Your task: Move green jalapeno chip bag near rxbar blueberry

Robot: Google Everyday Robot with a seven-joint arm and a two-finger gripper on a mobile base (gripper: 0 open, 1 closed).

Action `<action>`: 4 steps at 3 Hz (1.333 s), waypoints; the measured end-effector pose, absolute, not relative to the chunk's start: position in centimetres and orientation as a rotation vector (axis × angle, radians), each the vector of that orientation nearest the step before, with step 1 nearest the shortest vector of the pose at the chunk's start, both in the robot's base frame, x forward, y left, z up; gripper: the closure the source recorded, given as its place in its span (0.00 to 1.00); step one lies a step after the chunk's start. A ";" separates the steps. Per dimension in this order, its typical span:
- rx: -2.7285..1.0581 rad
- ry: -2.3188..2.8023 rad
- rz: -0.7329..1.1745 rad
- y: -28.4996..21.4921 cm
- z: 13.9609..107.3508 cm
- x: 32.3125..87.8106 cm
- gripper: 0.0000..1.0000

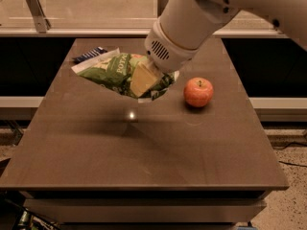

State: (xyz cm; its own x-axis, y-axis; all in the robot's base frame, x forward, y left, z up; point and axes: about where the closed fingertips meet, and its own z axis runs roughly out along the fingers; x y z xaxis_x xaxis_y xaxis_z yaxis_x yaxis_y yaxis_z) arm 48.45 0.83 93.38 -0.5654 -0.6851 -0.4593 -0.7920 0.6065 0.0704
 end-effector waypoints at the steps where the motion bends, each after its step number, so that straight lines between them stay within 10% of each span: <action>1: -1.213 2.402 0.388 0.3 94.9 51.2 1.00; 4: -1.237 2.424 0.296 0.9 95.8 58.4 1.00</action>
Offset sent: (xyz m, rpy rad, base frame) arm 0.0856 -0.0027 0.0337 -0.0086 -0.0562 0.0347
